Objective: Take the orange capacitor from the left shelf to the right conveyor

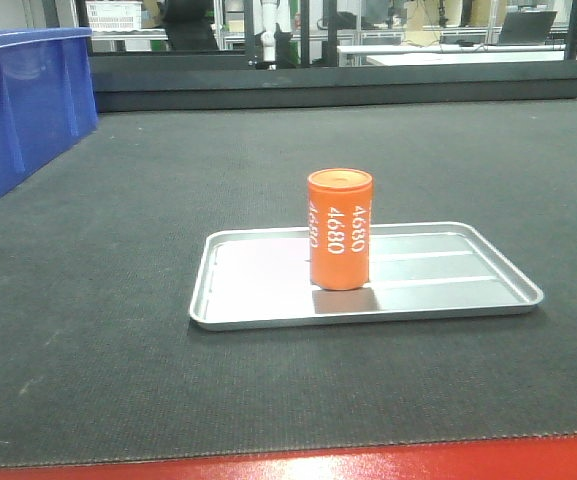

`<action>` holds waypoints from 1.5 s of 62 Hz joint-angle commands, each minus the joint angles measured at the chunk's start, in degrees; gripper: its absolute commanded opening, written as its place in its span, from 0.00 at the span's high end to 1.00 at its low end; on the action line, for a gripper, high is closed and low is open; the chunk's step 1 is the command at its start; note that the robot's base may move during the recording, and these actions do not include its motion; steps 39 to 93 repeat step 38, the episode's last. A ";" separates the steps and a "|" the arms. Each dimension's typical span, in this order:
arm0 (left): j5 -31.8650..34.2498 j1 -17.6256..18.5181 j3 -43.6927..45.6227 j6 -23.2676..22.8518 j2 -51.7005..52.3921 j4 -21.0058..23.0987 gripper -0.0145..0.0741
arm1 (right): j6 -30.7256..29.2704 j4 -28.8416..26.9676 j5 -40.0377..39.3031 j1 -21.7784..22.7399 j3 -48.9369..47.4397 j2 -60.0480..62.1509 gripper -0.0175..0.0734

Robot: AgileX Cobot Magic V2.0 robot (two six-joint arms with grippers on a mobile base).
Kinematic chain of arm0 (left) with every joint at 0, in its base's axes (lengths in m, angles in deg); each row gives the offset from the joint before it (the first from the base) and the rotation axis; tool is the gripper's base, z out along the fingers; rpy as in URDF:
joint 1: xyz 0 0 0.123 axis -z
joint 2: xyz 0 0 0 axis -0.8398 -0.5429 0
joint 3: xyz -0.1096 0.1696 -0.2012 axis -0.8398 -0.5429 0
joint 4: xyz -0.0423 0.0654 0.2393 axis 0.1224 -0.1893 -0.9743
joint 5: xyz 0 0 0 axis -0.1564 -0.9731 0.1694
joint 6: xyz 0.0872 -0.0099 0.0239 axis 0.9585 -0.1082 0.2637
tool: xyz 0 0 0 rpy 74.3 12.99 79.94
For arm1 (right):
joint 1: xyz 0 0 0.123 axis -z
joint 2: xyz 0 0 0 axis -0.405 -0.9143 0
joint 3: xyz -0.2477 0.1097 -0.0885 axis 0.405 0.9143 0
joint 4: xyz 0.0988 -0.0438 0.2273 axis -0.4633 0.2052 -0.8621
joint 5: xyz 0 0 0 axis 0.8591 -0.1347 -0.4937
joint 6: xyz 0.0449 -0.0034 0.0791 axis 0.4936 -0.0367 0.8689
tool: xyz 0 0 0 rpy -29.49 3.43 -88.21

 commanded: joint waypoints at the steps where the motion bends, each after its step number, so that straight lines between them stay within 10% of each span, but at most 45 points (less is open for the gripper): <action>1: 5.19 0.11 -1.24 -0.37 0.38 0.13 0.98 | -0.18 0.00 -4.62 0.30 -1.11 1.22 0.75; 93: 5.19 0.11 -1.24 -0.37 0.38 0.13 0.98 | -0.18 0.30 -4.57 0.30 -1.17 1.22 0.75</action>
